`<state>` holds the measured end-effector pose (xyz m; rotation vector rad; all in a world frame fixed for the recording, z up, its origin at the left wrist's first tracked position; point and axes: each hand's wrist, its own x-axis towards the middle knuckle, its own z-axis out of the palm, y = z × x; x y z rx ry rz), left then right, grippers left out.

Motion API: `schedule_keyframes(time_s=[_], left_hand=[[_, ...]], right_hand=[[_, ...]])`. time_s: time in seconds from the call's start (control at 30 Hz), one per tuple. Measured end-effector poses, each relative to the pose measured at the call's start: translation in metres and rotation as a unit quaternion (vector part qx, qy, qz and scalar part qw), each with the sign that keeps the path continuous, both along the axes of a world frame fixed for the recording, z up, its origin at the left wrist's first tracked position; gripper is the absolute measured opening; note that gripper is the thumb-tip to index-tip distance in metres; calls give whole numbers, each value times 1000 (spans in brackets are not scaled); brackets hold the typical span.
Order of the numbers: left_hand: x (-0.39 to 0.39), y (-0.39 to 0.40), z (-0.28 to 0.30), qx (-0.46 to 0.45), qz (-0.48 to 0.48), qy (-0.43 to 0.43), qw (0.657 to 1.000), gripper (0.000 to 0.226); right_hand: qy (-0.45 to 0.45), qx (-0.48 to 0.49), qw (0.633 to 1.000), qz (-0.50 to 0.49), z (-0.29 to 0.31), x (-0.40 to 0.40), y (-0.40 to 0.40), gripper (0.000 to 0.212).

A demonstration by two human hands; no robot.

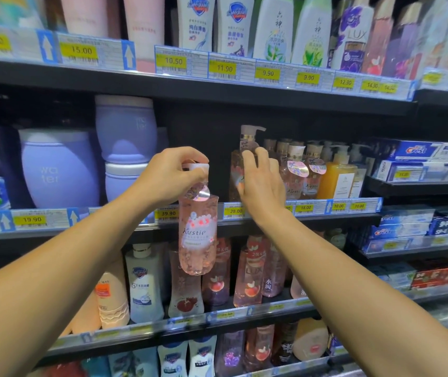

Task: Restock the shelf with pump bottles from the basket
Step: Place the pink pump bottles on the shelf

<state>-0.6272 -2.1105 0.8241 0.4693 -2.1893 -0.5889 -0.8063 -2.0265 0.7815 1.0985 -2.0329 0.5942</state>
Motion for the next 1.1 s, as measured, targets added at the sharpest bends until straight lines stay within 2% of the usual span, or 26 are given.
schedule_keyframes(time_s=[0.17, 0.47, 0.67, 0.8, 0.9, 1.0, 1.1], left_hand=[[1, -2, 0, 5, 3, -1, 1000, 17], [0, 0, 1, 1, 12, -5, 1000, 15], [0, 1, 1, 0, 20, -7, 1000, 17], [1, 2, 2, 0, 25, -12, 1000, 18], [1, 5, 2, -1, 26, -10, 1000, 18], [2, 9, 3, 2, 18, 3, 1000, 18], [0, 18, 10, -23, 6, 40, 999, 19]], right_hand=[[-6, 18, 1000, -24, 2, -10, -12, 56], [-49, 99, 993, -47, 22, -16, -17, 30], [-57, 144, 986, -61, 24, -20, -23, 26], [-79, 123, 989, -33, 27, -17, -21, 24], [-83, 96, 992, 1, 25, -12, -11, 35], [-57, 34, 995, 76, 7, -8, 5, 45], [-40, 17, 991, 126, -20, -8, 28, 46]])
